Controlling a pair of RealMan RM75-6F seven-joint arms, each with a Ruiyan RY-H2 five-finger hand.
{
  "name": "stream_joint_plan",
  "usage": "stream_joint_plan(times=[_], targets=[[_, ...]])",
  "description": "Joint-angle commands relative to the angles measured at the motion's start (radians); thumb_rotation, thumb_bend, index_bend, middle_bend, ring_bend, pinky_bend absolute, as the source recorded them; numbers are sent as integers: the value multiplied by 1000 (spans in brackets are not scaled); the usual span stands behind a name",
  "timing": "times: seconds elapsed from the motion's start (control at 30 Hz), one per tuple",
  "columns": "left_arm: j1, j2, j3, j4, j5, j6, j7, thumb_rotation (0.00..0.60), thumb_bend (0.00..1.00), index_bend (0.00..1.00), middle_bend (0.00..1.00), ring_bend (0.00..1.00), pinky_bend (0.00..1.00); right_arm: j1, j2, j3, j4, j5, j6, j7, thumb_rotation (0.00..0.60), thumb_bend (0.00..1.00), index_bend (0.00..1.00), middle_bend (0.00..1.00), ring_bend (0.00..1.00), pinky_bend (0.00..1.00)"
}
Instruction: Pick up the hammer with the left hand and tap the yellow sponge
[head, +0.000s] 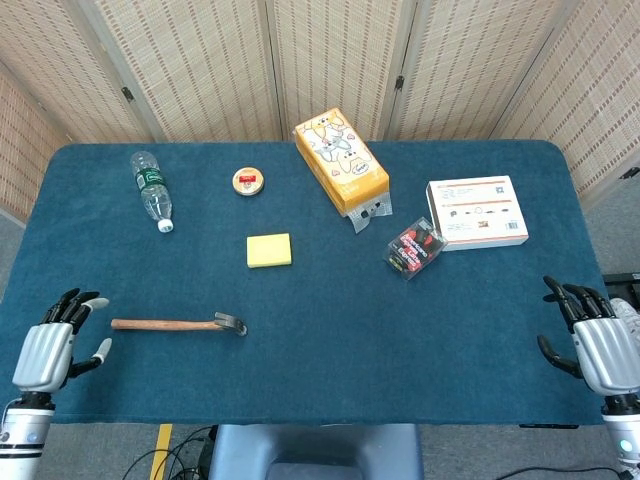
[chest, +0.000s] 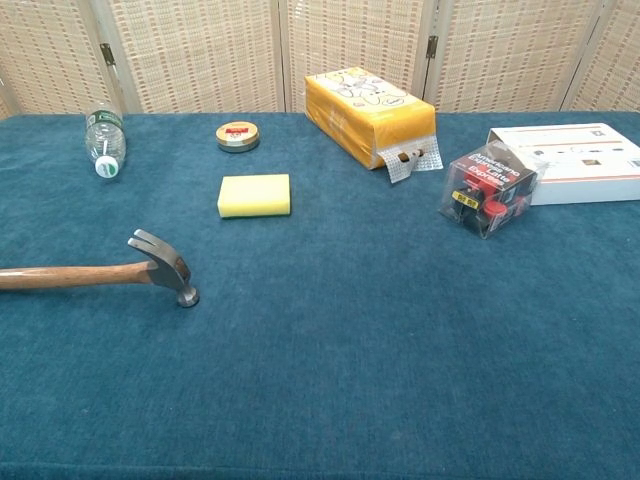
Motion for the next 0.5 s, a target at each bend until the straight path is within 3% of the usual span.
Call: stream_joint_plan(times=[0.03, 0.3, 0.5], targets=[[-52, 9, 2, -7, 22, -65, 24, 600, 377, 261, 222, 122, 231, -1, 1, -1, 2, -2, 2, 3, 600, 260, 57, 320, 180, 191], [-185, -4, -7, -31, -4, -256, 126, 600, 376, 209, 222, 120, 229, -2, 1, -9, 12, -11, -1, 17, 600, 260, 57, 320, 180, 191], [-265, -53, -23, -22, -90, -367, 221, 600, 376, 202, 222, 120, 229, -6, 0, -11, 18, -11, 4, 24, 600, 260, 57, 320, 180, 191]])
